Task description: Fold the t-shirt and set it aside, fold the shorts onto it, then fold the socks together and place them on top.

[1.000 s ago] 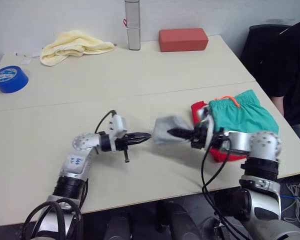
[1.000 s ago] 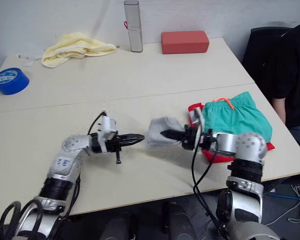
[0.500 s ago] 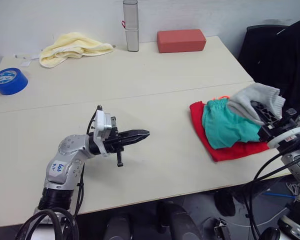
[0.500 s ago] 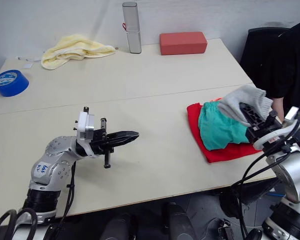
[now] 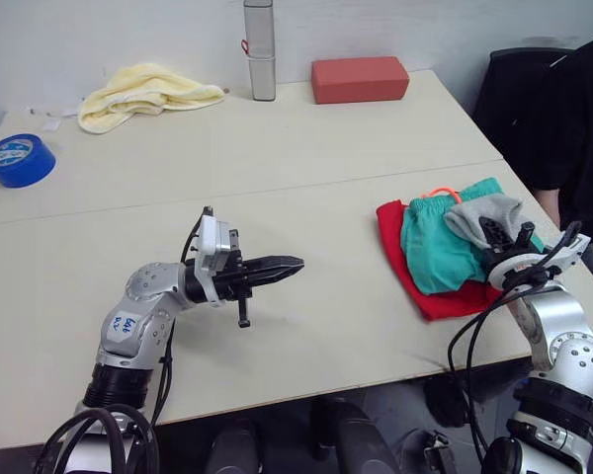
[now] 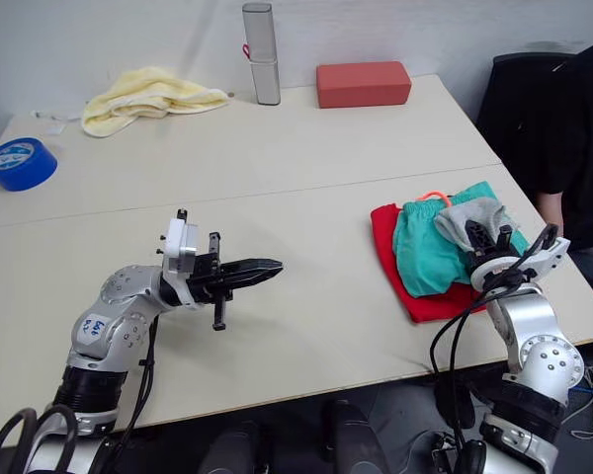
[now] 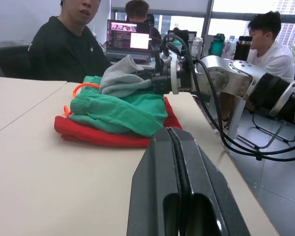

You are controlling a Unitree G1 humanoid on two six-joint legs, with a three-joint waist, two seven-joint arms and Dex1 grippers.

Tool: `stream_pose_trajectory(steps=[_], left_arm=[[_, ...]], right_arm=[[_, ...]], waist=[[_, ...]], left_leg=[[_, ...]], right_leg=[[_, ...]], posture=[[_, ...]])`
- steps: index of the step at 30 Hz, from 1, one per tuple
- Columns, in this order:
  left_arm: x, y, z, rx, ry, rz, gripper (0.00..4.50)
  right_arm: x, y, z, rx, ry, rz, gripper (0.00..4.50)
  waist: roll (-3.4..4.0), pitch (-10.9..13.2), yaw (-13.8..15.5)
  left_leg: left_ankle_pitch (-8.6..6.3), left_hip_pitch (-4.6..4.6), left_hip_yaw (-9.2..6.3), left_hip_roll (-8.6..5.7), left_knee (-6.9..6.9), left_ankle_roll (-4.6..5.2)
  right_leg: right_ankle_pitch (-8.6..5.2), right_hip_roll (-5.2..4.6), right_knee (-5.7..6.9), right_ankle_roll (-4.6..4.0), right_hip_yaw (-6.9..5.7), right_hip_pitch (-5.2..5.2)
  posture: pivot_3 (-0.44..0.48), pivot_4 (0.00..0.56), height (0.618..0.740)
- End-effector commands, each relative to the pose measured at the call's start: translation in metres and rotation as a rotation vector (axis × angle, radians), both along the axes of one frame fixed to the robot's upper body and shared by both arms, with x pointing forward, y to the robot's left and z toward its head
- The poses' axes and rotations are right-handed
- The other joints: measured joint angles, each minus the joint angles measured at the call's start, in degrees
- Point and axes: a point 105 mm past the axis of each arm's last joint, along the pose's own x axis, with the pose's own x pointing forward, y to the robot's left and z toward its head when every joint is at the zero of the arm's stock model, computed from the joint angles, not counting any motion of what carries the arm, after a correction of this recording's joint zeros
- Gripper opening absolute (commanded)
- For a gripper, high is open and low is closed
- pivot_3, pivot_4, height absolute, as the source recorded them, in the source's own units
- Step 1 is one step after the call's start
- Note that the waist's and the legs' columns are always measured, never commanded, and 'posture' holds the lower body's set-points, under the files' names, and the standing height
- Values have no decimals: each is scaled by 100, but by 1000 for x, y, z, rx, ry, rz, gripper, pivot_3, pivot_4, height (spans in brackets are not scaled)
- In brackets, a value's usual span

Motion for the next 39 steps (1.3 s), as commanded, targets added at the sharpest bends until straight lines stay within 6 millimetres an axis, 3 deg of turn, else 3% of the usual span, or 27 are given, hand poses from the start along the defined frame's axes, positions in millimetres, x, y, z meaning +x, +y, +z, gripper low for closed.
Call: stream_pose_trajectory(steps=[1,5,11,18,20,25,28,30,33,36,39], left_arm=[[-3,1,6,-3,-41,1,0],[-5,2,5,2,-46,7,0],[-7,11,3,20,-43,28,0],[-12,37,-6,96,-33,87,0],[-15,49,-9,132,-33,122,0],[-26,88,-15,193,13,222,0],[-31,110,-19,228,27,307,565],[-35,121,-22,251,35,352,1172],[-53,132,-35,331,170,345,2095],[-69,149,-43,414,112,442,2936],[-76,157,-52,497,49,512,2936]], right_arm=[[2,14,11,0,-21,80,1117],[-5,10,22,-57,4,88,2441],[-31,-3,25,-121,121,194,4469],[-65,-40,27,-247,212,302,4469],[-77,-45,32,-375,217,374,4469],[-102,-30,51,-897,54,646,4469],[-103,-6,47,-1309,-190,856,4500],[-108,14,38,-1446,-333,1006,4500],[-105,46,35,-1495,-578,1075,4500],[-101,82,21,-1526,-859,1185,4500],[-85,110,8,-1502,-988,1212,4500]], waist=[[0,0,-11],[2,1,-14],[1,1,5],[1,1,5],[2,1,4],[17,7,-14],[3,6,-4],[2,6,6],[-10,13,-1],[-8,19,-27],[-11,18,-15]], left_leg=[[0,0,2,0,0,0],[-1,3,9,0,-1,2],[-1,2,9,0,-2,2],[-13,2,17,-5,-1,23],[-15,3,18,-4,-4,26],[-19,6,21,4,-13,29],[-26,5,13,19,-3,21],[-30,6,11,27,-5,20],[-42,6,9,27,-9,22],[-65,5,20,37,-5,14],[-81,9,23,40,5,13]], right_leg=[[0,-1,1,0,2,0],[0,-1,3,0,9,-2],[-1,-1,-2,2,9,-3],[-17,-2,-10,32,19,-2],[-20,-1,-13,35,21,-2],[-30,10,-23,45,22,-9],[-31,24,-47,46,8,-4],[-27,32,-72,47,1,-2],[-29,32,-73,32,-2,-10],[-21,43,-65,1,11,-14],[-18,40,-57,-5,6,-14]], posture=[[0,150,740],[0,150,740],[0,150,740],[0,150,740],[0,150,740],[0,150,740],[0,150,740],[0,150,740],[0,150,740],[0,150,740],[0,150,740]])
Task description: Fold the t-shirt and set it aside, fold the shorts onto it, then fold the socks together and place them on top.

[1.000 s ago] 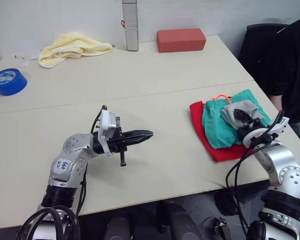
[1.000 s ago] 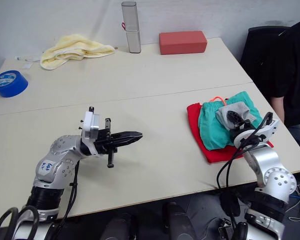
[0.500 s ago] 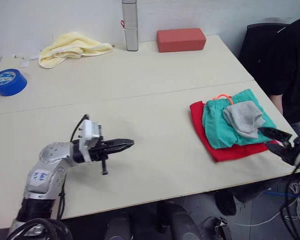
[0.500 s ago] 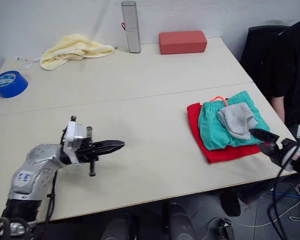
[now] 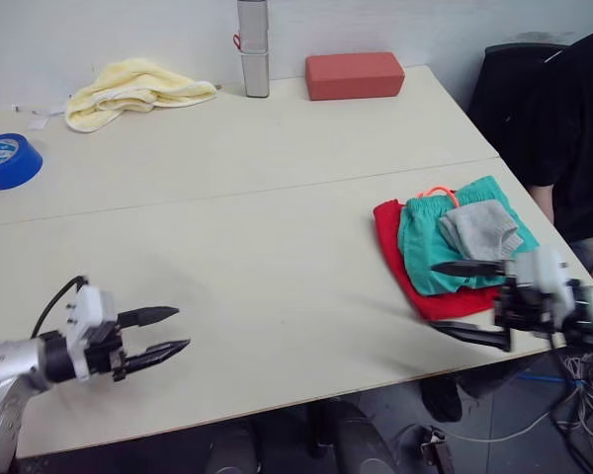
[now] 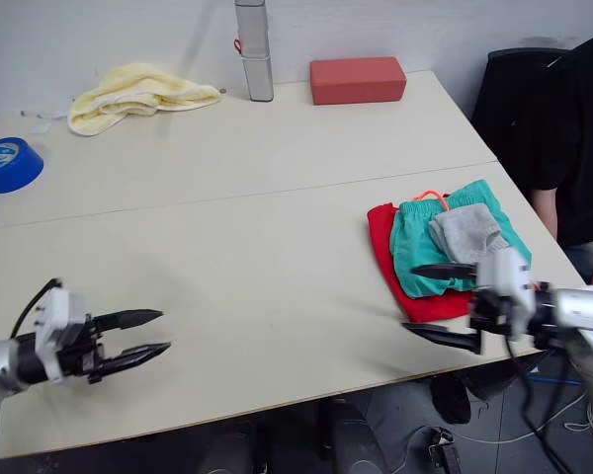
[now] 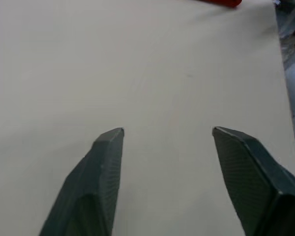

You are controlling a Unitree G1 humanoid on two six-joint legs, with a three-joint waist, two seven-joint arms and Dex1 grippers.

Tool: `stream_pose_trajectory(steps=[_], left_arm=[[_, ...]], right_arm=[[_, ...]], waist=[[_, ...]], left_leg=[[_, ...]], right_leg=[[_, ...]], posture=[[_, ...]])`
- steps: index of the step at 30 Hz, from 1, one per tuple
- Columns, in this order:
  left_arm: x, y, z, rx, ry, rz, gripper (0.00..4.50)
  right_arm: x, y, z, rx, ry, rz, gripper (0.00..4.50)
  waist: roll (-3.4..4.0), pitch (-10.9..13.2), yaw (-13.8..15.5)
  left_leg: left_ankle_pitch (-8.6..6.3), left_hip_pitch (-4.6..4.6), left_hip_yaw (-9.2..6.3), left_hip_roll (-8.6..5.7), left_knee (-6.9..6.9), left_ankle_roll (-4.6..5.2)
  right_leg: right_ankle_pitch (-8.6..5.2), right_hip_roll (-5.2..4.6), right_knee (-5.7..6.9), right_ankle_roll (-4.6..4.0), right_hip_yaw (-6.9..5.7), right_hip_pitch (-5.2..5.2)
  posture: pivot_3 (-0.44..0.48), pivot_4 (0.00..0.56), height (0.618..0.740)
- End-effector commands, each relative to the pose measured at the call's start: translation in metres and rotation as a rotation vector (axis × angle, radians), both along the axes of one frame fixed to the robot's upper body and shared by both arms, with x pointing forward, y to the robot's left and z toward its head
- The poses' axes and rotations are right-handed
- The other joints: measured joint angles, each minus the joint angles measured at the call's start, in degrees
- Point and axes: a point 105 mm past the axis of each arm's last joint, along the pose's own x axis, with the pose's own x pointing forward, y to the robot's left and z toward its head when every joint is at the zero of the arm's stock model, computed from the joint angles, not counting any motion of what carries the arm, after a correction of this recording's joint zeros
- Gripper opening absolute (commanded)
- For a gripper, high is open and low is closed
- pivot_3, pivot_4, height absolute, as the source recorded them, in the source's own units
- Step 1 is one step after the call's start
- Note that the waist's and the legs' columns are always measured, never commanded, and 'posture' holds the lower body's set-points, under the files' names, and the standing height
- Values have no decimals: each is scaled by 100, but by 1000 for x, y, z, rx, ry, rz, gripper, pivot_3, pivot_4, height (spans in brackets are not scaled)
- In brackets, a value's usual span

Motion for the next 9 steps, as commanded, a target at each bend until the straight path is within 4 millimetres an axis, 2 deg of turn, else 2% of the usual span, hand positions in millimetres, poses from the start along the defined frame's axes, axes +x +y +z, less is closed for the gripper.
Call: stream_pose_trajectory(steps=[1,4,9], left_arm=[[-4,7,2,134,-118,48,2936],[-5,12,0,182,-156,98,2936],[-5,14,1,161,-172,143,2936]], right_arm=[[12,22,-17,-29,-66,94,4500],[22,34,-31,-68,-133,136,4500],[32,38,-38,-72,-167,134,4500]], waist=[[1,1,41],[5,3,133],[4,3,166]], left_leg=[[0,-1,1,-2,0,0],[-3,-7,0,-9,6,6],[-19,-4,15,-17,30,35]], right_leg=[[0,-1,2,0,1,-10],[-3,-15,7,-6,-8,-17],[-5,-40,28,-9,-15,-16]], posture=[[0,150,740],[0,150,740],[0,150,740]])
